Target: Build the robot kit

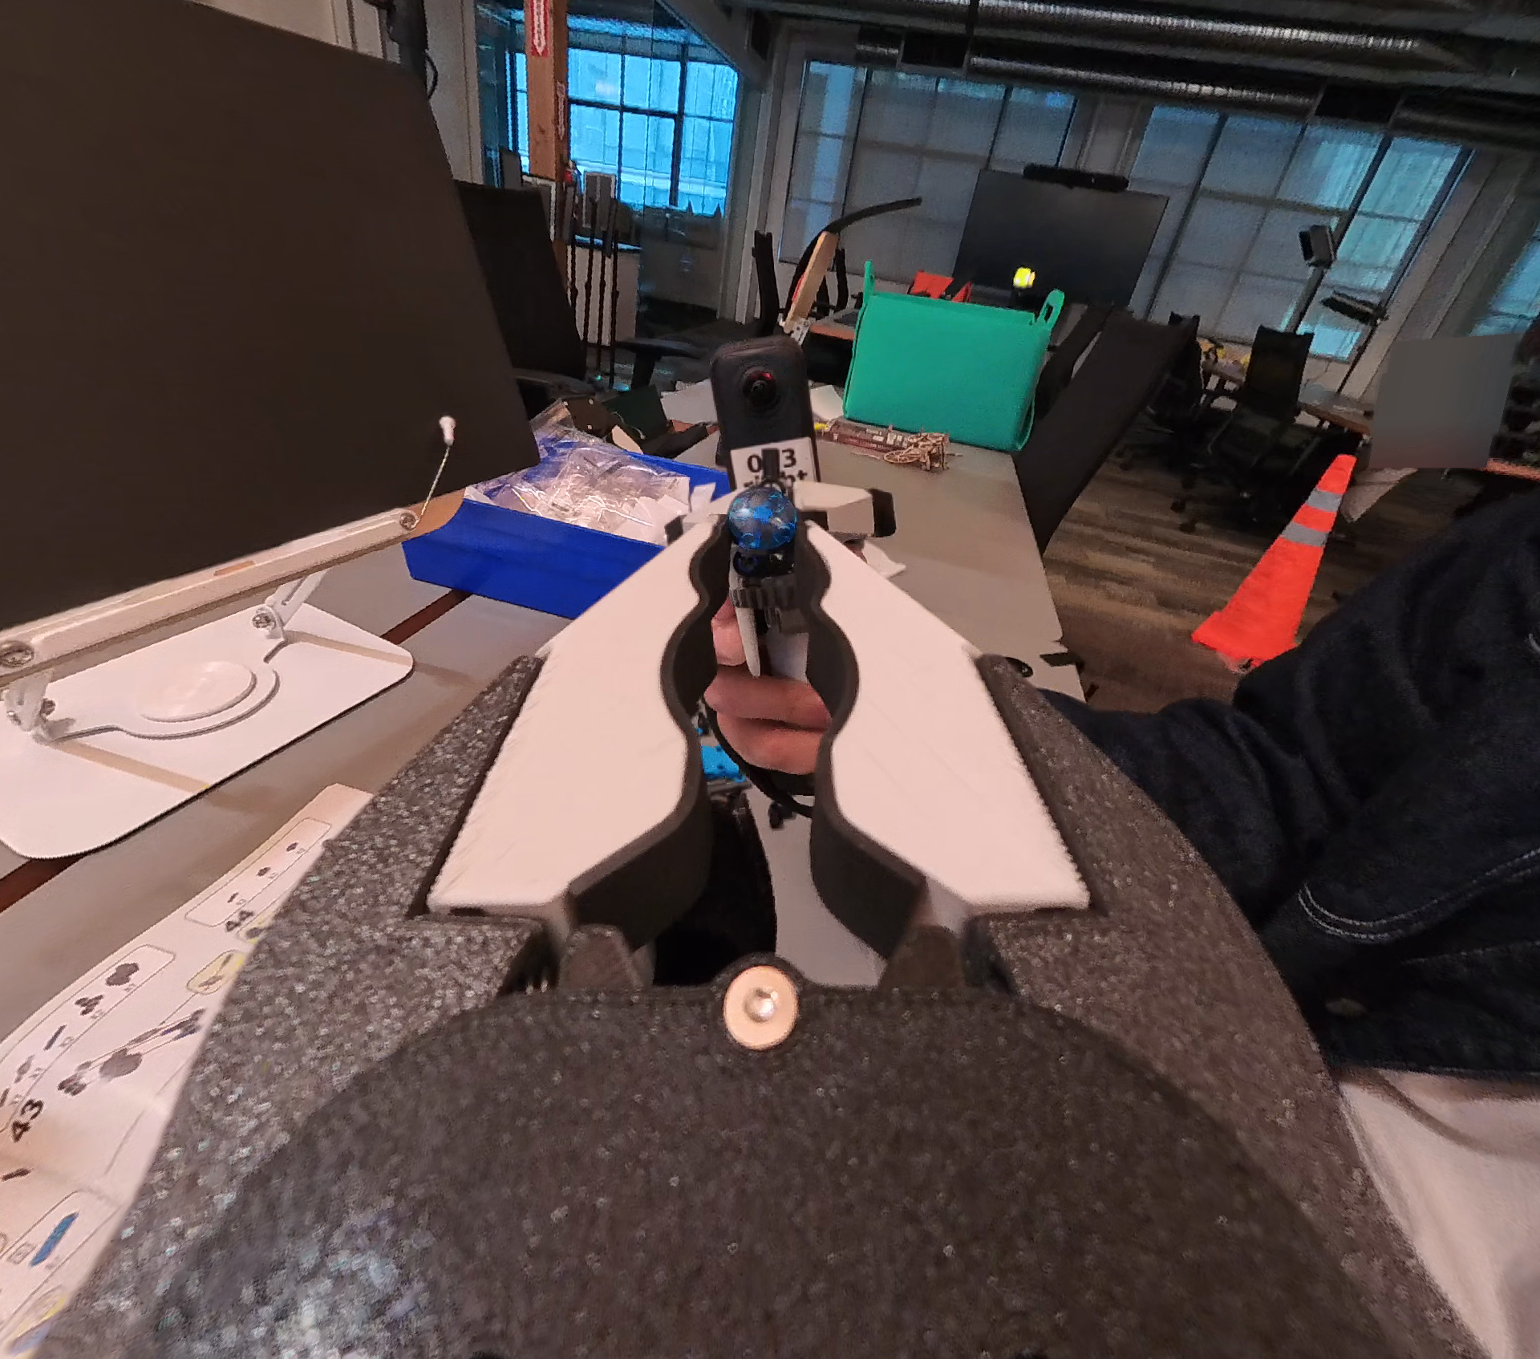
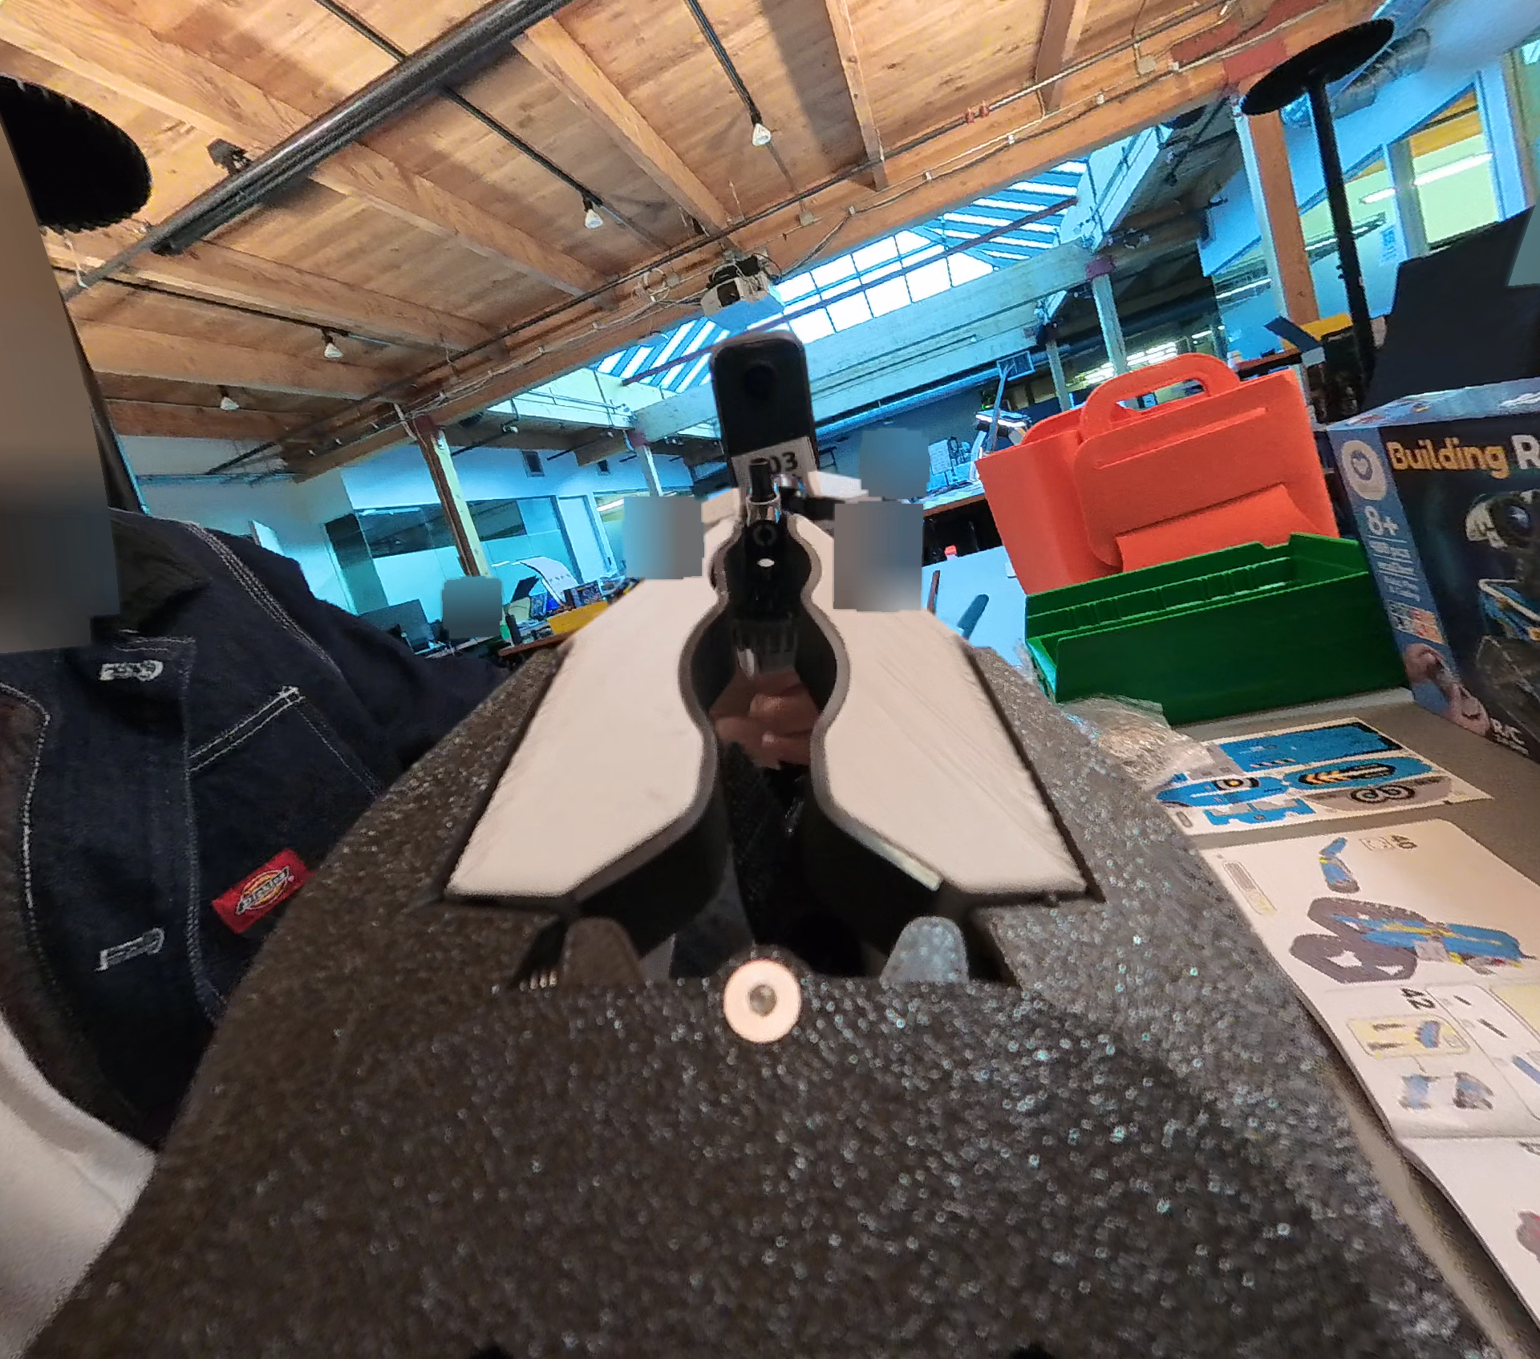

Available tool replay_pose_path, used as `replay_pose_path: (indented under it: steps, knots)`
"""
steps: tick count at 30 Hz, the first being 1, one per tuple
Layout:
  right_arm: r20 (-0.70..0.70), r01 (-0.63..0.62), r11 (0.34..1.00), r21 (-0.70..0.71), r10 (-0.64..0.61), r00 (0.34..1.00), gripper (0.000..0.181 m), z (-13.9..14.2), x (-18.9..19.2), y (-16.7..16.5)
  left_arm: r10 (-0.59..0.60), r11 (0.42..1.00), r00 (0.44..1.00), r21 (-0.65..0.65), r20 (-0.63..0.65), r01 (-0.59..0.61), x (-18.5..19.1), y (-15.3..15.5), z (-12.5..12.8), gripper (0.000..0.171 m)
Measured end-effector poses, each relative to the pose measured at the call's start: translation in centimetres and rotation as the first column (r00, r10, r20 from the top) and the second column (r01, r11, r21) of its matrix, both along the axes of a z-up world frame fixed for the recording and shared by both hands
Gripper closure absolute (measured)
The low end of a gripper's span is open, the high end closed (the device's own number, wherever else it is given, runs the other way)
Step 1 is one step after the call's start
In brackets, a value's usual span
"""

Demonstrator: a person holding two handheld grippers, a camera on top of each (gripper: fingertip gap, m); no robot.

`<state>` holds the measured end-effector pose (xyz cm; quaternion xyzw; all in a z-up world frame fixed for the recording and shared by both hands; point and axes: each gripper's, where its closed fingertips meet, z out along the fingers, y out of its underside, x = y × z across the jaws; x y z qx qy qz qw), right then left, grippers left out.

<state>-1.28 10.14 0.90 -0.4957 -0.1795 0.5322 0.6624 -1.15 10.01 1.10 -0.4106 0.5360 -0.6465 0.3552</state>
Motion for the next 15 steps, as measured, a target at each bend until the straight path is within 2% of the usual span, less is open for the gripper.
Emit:
replay_pose_path:
  steps: [9, 13, 15]
  knots:
    - [-0.011, 0.008, 1.0, -0.025, -0.008, 1.0, 0.174, -0.5, -0.2, 0.7, 0.002, 0.993, 0.999, -0.115, 0.053, 0.004, 0.2, 0.8, 0.0, 0.157]
    - [-0.042, 0.011, 1.0, -0.016, -0.011, 0.999, 0.174, -0.1, 0.3, 0.5, -0.005, 0.995, 0.999, -0.102, 0.033, 0.009, 0.3, 0.5, -1.0, 0.157]
    - [-0.014, 0.024, 0.999, -0.025, -0.024, 1.0, 0.174, -0.4, 0.2, 0.7, 0.017, 0.995, 0.999, -0.098, 0.042, -0.013, 0.2, 0.7, -1.2, 0.158]
